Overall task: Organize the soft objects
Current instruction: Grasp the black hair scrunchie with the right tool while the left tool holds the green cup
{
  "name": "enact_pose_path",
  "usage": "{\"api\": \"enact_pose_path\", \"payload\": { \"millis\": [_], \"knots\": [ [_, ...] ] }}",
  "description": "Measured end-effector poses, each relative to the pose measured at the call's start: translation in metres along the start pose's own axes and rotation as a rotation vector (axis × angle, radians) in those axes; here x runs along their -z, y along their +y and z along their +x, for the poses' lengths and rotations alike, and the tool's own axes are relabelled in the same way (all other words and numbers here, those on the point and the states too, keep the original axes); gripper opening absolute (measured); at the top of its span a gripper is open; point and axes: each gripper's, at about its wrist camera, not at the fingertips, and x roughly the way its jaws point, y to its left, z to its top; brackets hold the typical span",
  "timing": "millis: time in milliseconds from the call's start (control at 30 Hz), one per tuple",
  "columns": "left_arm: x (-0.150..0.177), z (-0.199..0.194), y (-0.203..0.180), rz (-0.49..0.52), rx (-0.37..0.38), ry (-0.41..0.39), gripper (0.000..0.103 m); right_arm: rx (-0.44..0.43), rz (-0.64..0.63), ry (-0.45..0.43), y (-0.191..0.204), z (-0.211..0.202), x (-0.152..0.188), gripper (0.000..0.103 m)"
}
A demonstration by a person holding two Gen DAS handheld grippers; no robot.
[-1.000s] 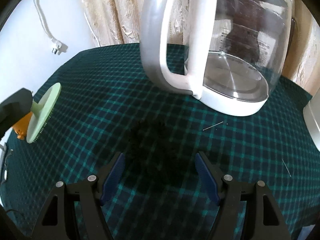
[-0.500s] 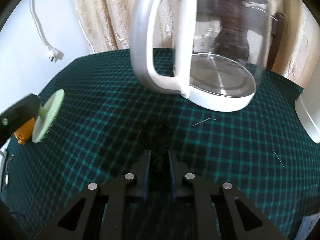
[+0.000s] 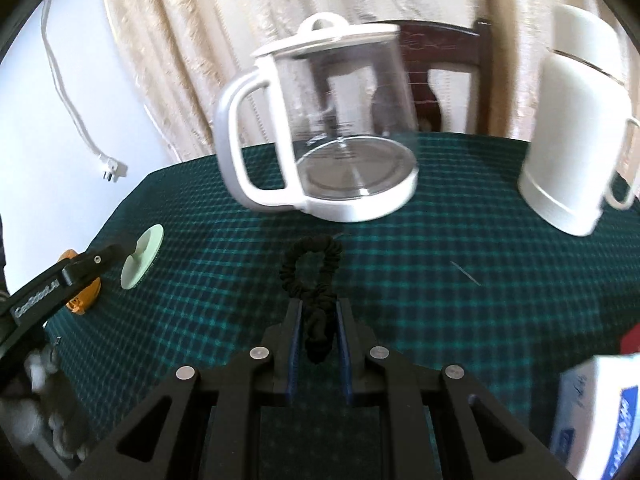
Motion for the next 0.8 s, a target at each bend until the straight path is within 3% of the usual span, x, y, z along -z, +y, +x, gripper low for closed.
{"api": "enact_pose_path", "payload": {
  "millis": [433, 800],
  "knots": [
    [0.014, -0.001, -0.036, 0.098, 0.066, 0.028, 0.017, 0.066, 0.128, -0.087, -0.06, -0.067, 0.037, 0.017],
    [0.031, -0.001, -0.069, 0.166, 0.127, 0.086, 0.017, 0.174, 0.206, -0.171, -0.106, -0.119, 0.065, 0.017]
  ]
}}
